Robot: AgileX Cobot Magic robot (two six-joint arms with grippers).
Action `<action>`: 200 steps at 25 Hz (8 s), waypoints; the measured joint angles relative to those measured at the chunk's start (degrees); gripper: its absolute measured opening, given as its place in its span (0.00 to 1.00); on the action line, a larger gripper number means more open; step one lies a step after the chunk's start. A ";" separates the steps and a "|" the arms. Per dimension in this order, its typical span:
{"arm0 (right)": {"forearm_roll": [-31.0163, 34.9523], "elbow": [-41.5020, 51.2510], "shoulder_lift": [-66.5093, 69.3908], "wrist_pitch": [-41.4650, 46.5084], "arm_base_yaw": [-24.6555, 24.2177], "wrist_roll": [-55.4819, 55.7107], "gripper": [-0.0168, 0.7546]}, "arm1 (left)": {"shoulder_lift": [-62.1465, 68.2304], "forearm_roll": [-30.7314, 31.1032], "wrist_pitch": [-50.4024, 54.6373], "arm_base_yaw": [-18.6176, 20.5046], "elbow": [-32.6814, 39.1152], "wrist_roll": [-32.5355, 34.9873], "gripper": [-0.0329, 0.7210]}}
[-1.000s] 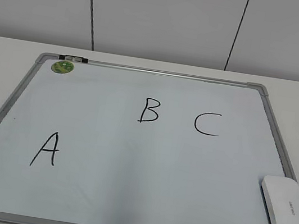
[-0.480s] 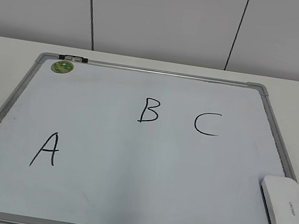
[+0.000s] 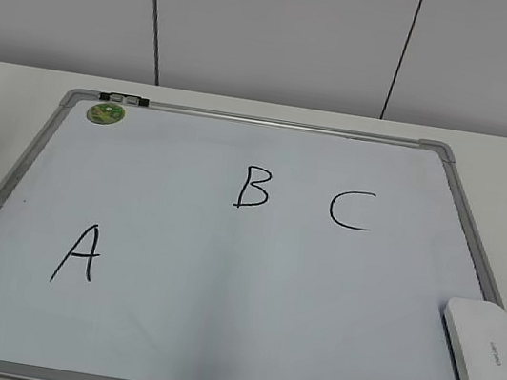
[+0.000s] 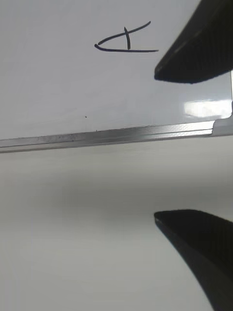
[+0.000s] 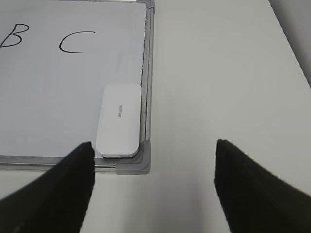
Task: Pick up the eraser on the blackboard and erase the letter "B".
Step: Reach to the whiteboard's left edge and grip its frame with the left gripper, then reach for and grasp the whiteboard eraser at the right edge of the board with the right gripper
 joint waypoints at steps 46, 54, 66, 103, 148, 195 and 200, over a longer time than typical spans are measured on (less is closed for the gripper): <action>0.00 0.00 0.00 0.00 0.00 0.00 0.79 | 43.19 -5.10 1.88 0.00 -20.93 3.89 0.41; 0.00 0.00 0.00 0.00 0.00 0.00 0.79 | 44.29 -5.10 1.88 0.00 -20.93 3.89 0.41; 1.89 0.00 0.00 0.00 0.00 0.00 0.79 | 44.87 -4.90 1.56 0.23 -20.93 3.89 0.40; 2.02 0.00 0.00 0.00 0.00 0.00 0.79 | 47.06 -9.26 0.51 2.37 -21.06 7.02 0.36; 4.95 -2.81 33.14 -8.53 0.00 -5.52 0.79 | 47.61 -11.07 1.82 2.49 -21.53 6.91 0.06; -1.17 -12.97 84.28 -21.92 13.05 14.83 0.89 | 47.61 -11.58 1.86 2.58 -21.53 6.91 0.06; -1.88 -12.97 86.45 -23.58 13.05 15.58 0.89 | 47.61 -11.58 1.95 2.58 -21.53 6.91 0.06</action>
